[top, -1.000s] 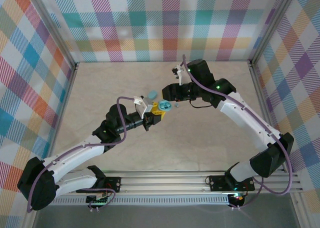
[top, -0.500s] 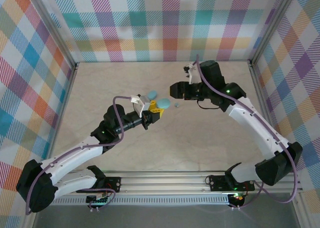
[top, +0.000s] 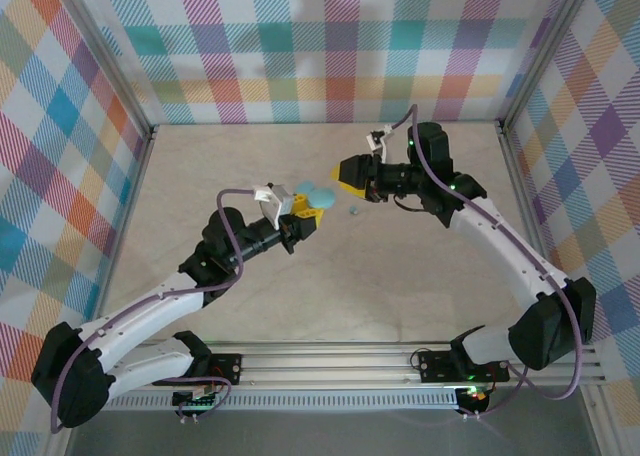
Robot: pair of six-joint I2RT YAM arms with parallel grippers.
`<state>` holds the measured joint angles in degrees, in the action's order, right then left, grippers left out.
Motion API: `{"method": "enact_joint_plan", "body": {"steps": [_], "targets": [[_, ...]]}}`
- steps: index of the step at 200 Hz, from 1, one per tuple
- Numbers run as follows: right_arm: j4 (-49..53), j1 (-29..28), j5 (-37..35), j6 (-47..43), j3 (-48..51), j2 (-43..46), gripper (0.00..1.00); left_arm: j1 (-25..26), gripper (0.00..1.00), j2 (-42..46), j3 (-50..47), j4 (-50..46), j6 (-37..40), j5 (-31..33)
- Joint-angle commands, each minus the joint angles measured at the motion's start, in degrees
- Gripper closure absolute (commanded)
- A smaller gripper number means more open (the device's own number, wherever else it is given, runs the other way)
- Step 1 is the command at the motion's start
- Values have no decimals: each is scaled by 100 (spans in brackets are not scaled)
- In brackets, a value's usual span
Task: Insert wireless bluetooth earbuds into charging case
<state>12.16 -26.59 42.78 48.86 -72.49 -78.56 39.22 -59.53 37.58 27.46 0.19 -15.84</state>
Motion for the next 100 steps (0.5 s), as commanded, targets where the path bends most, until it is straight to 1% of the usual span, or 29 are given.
{"method": "enact_joint_plan", "body": {"steps": [1,41,59,100], "targets": [[-523,5,482,401,94,-86,40,-55,100,-99,296,509,-84,-115],[-400,5,670,497,77,-259,40,-57,100,-292,492,607,-80,-227],[-601,-4,870,698,118,-355,40,-53,100,-370,556,611,-25,-253],[-902,-22,1263,954,103,-506,45,-90,100,-489,488,719,-14,-186]]}}
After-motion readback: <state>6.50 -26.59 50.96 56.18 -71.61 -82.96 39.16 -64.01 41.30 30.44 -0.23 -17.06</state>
